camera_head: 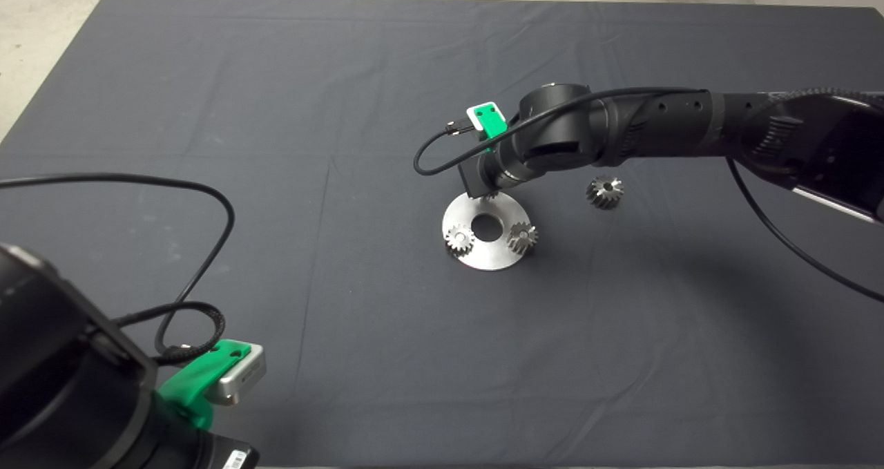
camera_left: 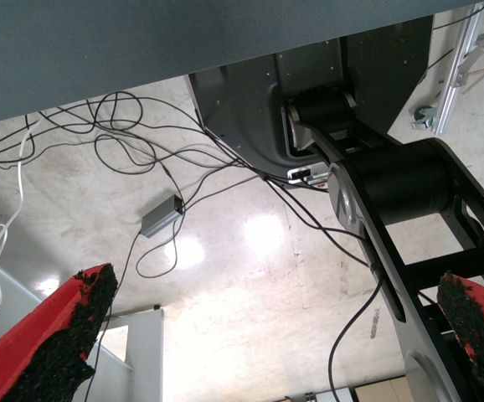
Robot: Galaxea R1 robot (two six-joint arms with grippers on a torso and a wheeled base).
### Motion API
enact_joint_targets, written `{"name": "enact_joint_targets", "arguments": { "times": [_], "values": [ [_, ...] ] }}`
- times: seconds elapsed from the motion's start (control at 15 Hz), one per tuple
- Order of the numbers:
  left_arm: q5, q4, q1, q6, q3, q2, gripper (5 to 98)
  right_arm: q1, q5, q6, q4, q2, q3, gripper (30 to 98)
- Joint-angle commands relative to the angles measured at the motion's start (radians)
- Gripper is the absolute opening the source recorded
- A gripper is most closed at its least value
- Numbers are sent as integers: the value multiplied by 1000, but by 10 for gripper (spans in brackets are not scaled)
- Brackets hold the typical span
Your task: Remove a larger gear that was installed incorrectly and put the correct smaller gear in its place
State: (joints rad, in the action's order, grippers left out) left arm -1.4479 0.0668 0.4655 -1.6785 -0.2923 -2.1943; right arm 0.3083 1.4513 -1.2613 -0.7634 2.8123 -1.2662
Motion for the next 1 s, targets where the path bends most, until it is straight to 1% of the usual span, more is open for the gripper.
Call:
{"name": "enact_joint_targets", "arguments": {
  "times": [0.0,0.2,0.47,0.93],
  "values": [
    [-3,16,7,-4,15,0,982,20,12,-1,-6,-1,12,406],
    [-3,16,7,-4,15,0,982,17,11,-3,-6,0,10,406],
    [-3,16,7,-4,15,0,982,-3,11,-3,-7,-1,9,406],
    [-3,16,7,-4,15,0,982,-1,11,0,-8,-5,9,406]
  ]
}}
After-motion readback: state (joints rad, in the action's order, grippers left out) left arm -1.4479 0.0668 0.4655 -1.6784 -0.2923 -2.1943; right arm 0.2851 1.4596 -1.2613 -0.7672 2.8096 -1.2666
